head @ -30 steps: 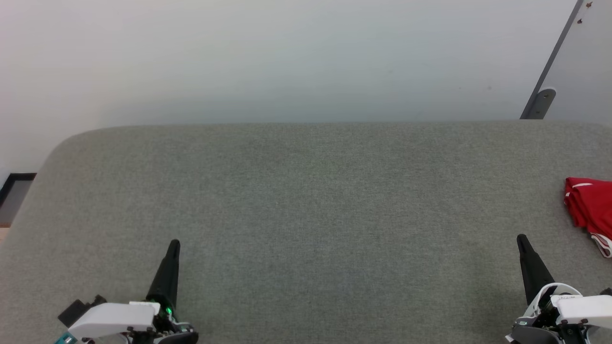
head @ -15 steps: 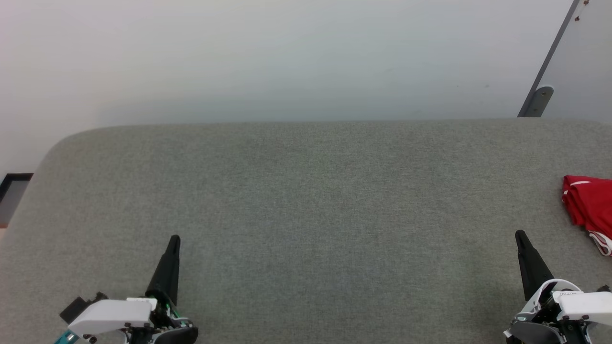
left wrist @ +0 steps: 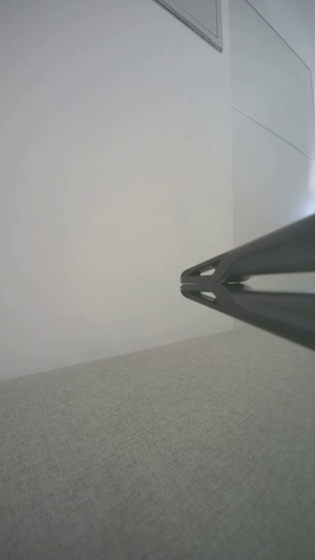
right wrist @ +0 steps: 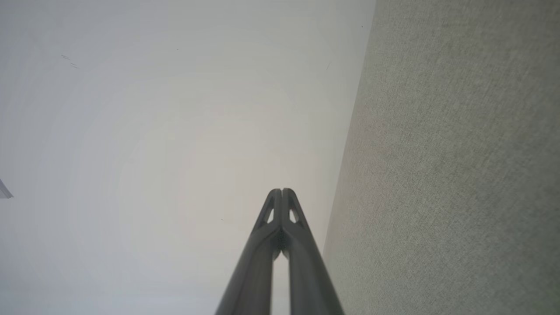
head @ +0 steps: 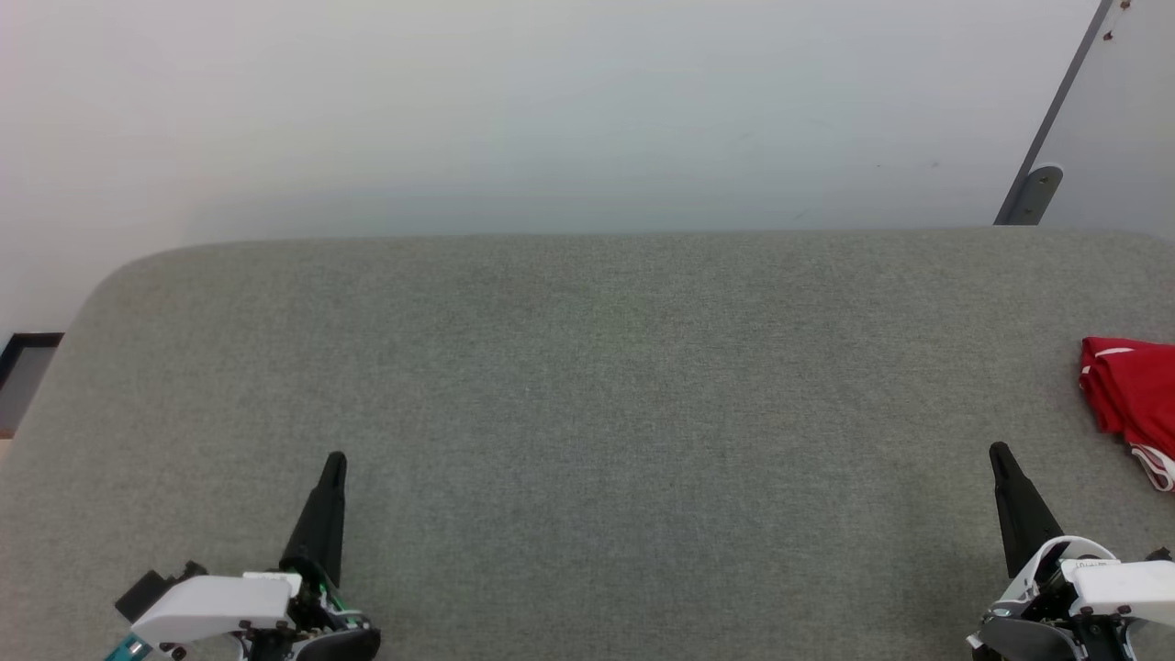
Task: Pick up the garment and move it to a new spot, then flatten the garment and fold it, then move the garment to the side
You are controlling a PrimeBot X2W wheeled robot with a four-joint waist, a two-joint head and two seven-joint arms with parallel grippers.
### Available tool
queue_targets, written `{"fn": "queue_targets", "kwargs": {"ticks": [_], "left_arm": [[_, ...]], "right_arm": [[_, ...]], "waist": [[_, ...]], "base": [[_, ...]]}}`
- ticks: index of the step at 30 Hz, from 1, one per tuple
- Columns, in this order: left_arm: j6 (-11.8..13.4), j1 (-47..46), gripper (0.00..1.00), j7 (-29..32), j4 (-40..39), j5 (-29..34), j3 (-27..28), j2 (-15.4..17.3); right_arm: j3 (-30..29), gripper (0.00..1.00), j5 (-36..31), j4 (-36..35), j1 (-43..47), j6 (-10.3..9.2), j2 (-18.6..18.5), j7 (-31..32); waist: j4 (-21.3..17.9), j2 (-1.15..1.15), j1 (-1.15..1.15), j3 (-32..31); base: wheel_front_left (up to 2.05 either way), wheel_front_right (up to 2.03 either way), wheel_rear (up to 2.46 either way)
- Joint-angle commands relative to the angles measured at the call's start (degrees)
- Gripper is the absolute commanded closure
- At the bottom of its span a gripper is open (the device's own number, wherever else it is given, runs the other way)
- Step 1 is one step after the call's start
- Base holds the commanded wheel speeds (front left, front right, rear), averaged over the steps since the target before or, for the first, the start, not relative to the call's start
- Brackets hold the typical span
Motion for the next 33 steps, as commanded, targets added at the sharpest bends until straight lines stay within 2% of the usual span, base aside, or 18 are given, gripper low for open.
{"fn": "queue_targets", "kwargs": {"ticks": [1, 33], "left_arm": [[0.0, -0.5, 1.0, 0.1, 0.1, 0.2, 0.1, -0.1], [0.0, -0.6, 1.0, 0.4, 0.1, 0.6, 0.5, -0.4]], "right_arm": [[0.0, 1.0, 0.1, 0.0, -0.2, -0.06, 0.2, 0.1], [-0.1, 1.0, 0.0, 0.0, -0.2, -0.06, 0.3, 0.1]], "waist": [[0.0, 0.0, 0.0, 0.0], [0.0, 0.0, 0.0, 0.0]], "base": [[0.0, 0.0, 0.0], [0.0, 0.0, 0.0]]}}
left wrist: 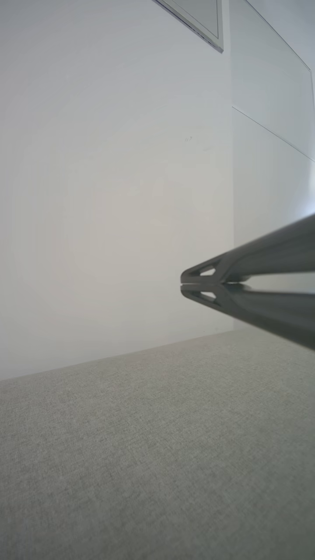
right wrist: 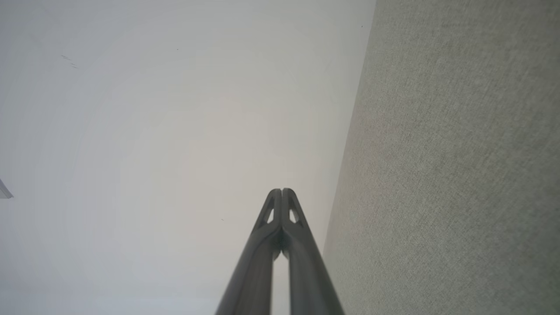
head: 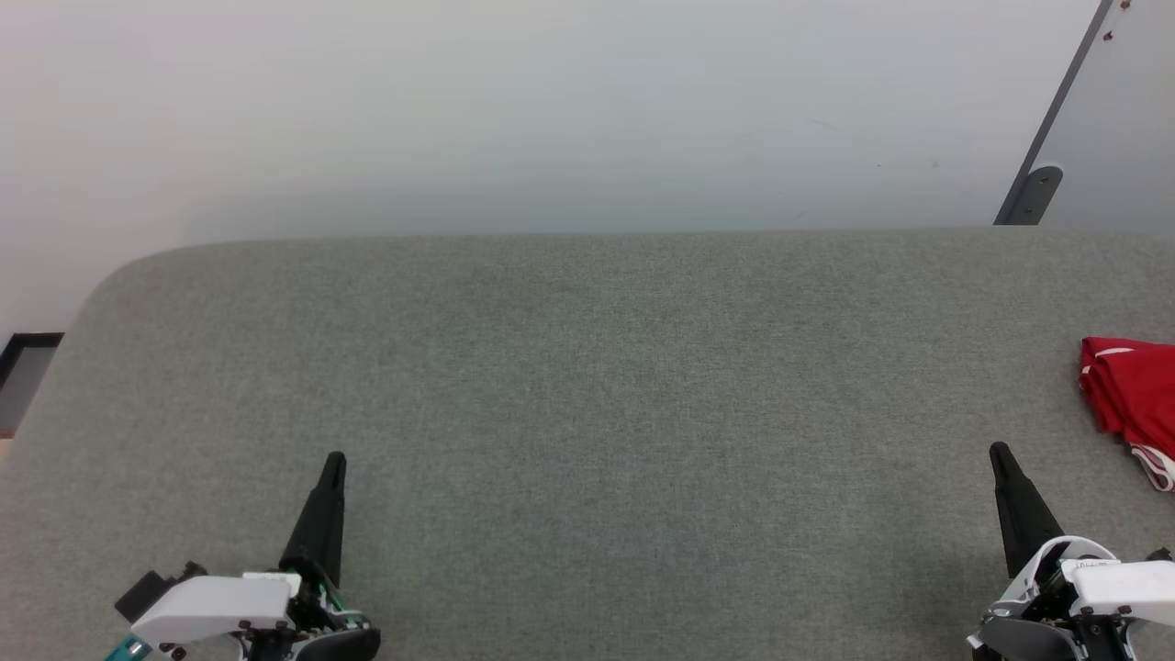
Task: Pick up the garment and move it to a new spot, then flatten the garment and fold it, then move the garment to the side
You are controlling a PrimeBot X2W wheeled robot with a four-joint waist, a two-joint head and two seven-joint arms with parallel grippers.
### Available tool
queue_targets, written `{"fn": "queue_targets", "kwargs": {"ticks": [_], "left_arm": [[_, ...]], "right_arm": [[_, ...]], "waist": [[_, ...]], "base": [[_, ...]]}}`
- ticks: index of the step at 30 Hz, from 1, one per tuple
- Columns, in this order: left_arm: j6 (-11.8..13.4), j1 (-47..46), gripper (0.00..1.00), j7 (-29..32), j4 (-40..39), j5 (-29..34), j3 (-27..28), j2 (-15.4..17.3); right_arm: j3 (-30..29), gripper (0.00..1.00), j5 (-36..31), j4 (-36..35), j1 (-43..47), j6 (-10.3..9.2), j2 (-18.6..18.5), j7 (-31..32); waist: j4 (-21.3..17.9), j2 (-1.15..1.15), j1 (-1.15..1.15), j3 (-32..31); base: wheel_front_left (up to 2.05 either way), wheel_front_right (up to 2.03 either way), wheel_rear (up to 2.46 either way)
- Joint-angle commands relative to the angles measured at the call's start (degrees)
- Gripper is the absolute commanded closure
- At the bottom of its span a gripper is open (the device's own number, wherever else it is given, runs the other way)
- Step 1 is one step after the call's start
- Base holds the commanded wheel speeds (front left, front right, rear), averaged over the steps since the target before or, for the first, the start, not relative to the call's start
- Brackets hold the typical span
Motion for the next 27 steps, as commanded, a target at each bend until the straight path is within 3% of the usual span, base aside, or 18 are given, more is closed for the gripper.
{"fn": "queue_targets", "kwargs": {"ticks": [1, 27], "left_arm": [[0.0, -0.6, 1.0, 0.2, 0.1, 0.5, 0.2, -0.1], [0.0, -0.6, 1.0, 0.3, 0.1, 0.5, 0.4, -0.3]], "right_arm": [[0.0, 1.0, 0.0, 0.0, -0.2, -0.06, 0.2, 0.1], [-0.1, 1.0, -0.1, 0.0, -0.2, -0.06, 0.3, 0.1]], "waist": [[0.0, 0.0, 0.0, 0.0], [0.0, 0.0, 0.0, 0.0]], "base": [[0.0, 0.0, 0.0], [0.0, 0.0, 0.0]]}}
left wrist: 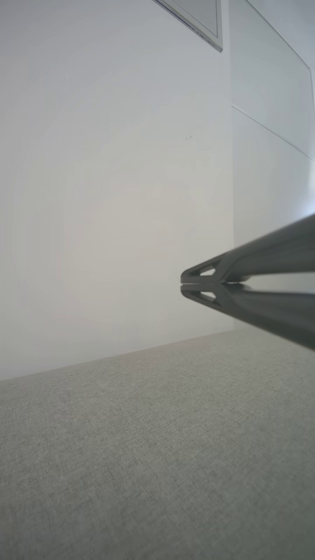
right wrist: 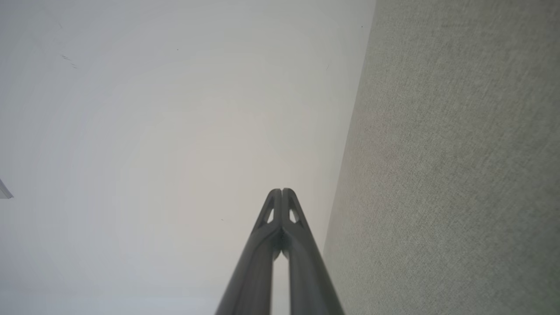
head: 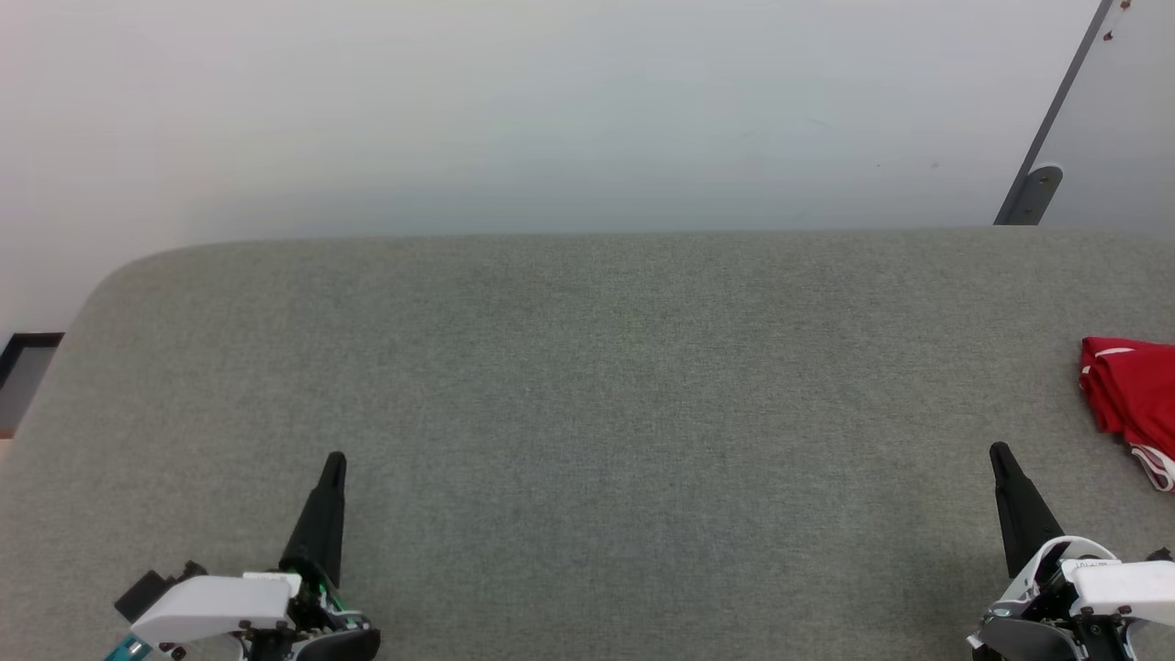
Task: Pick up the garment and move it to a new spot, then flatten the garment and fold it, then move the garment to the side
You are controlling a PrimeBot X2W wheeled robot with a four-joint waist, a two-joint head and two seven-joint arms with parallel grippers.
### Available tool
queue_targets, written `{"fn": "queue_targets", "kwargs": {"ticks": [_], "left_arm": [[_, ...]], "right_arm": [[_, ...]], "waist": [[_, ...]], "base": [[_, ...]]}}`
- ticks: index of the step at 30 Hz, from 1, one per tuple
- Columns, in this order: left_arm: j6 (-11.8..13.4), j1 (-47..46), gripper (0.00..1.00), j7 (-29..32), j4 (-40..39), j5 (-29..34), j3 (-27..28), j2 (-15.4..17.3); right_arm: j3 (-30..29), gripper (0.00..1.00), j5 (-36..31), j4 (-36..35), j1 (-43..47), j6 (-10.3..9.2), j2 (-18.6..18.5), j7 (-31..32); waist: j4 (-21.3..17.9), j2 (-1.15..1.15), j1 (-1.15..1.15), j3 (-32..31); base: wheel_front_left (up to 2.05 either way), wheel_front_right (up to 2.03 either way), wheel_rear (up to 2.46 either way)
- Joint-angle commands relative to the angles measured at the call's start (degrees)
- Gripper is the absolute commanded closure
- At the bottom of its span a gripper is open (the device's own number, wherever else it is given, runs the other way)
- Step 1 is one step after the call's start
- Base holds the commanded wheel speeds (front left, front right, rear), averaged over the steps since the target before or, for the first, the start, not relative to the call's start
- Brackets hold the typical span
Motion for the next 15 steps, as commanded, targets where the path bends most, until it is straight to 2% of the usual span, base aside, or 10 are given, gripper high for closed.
{"fn": "queue_targets", "kwargs": {"ticks": [1, 15], "left_arm": [[0.0, -0.6, 1.0, 0.0, 0.1, 0.1, 0.2, -0.1], [0.0, -0.6, 1.0, 0.1, 0.1, 0.2, 0.2, -0.2]], "right_arm": [[0.0, 1.0, -0.1, 0.0, -0.2, -0.06, 0.2, 0.1], [0.0, 1.0, -0.1, 0.0, -0.2, -0.06, 0.3, 0.1]], "waist": [[0.0, 0.0, 0.0, 0.0], [0.0, 0.0, 0.0, 0.0]], "base": [[0.0, 0.0, 0.0], [0.0, 0.0, 0.0]]}}
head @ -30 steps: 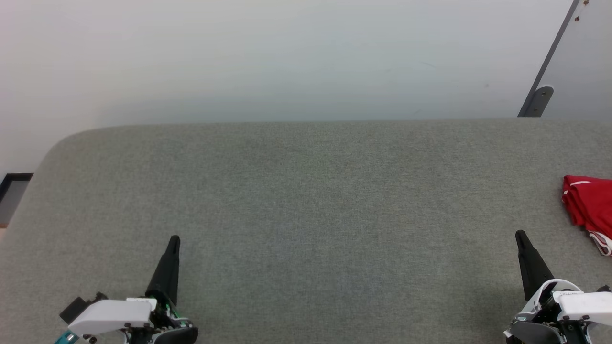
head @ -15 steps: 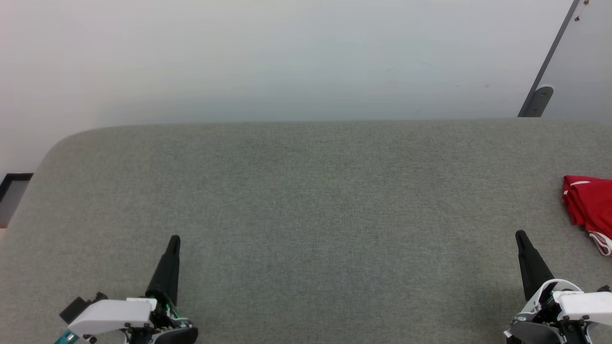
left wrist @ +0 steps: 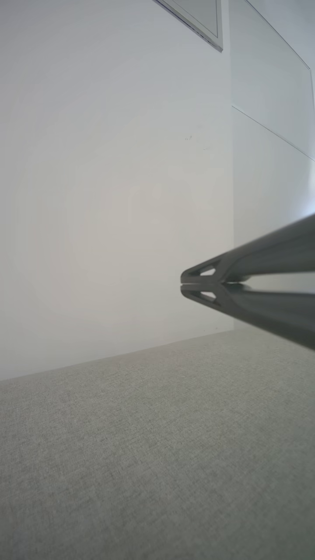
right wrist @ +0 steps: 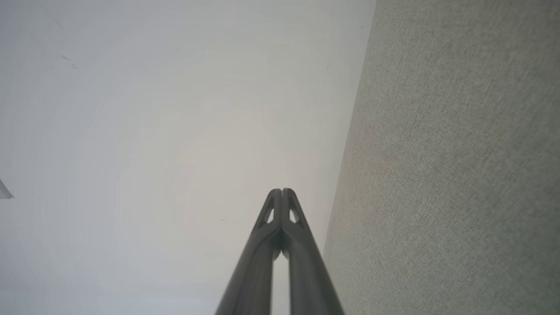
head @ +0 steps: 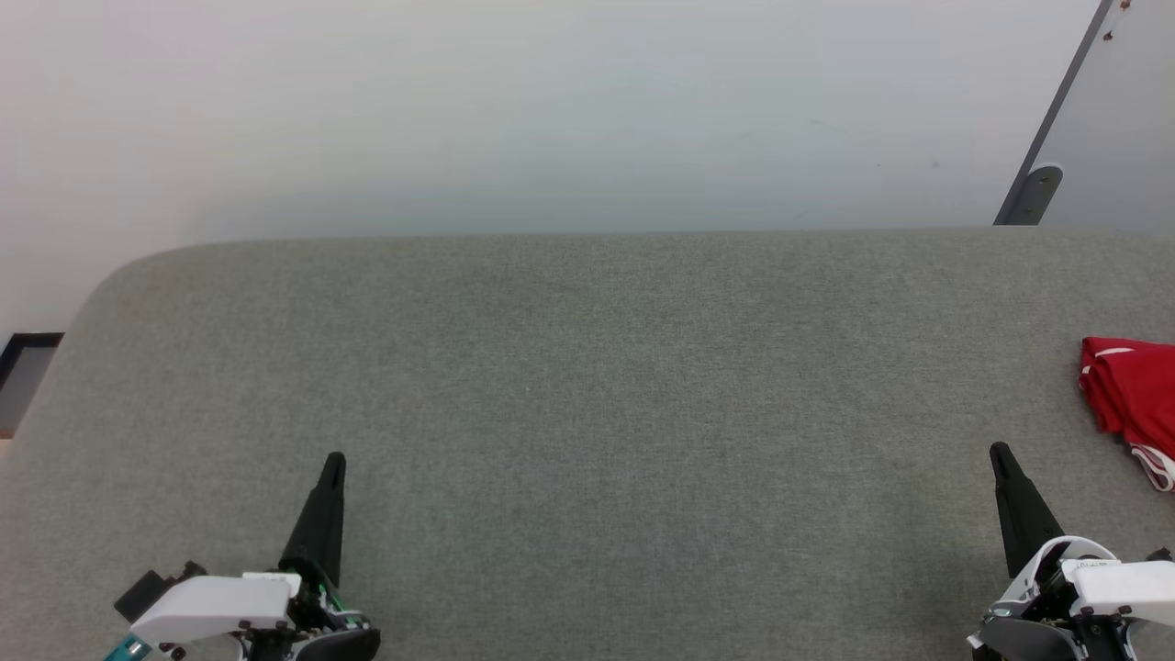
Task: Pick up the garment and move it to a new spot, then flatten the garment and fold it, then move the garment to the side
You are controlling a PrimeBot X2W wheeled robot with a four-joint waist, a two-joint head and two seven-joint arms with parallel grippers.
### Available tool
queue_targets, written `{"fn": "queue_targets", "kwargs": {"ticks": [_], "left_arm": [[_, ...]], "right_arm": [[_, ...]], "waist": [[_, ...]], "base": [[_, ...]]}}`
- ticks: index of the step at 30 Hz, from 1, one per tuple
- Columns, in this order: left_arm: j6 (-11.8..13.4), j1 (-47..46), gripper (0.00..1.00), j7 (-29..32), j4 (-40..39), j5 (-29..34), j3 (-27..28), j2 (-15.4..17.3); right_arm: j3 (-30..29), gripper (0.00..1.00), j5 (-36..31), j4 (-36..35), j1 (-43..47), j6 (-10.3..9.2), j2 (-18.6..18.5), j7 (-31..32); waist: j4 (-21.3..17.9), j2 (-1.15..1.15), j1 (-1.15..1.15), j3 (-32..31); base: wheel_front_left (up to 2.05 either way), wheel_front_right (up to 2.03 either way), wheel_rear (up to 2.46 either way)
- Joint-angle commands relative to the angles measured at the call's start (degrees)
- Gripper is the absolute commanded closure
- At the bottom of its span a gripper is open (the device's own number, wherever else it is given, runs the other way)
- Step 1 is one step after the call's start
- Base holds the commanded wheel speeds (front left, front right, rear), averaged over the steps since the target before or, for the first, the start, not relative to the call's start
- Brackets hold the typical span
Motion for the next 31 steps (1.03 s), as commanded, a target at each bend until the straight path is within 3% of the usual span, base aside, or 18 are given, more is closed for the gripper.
{"fn": "queue_targets", "kwargs": {"ticks": [1, 31], "left_arm": [[0.0, -0.6, 1.0, 0.1, 0.1, 0.2, 0.2, -0.2], [0.0, -0.6, 1.0, 0.3, 0.1, 0.3, 0.3, -0.2]], "right_arm": [[0.0, 1.0, -0.1, 0.0, -0.2, -0.06, 0.2, 0.1], [0.0, 1.0, -0.1, 0.0, -0.2, -0.06, 0.3, 0.1]], "waist": [[0.0, 0.0, 0.0, 0.0], [0.0, 0.0, 0.0, 0.0]], "base": [[0.0, 0.0, 0.0], [0.0, 0.0, 0.0]]}}
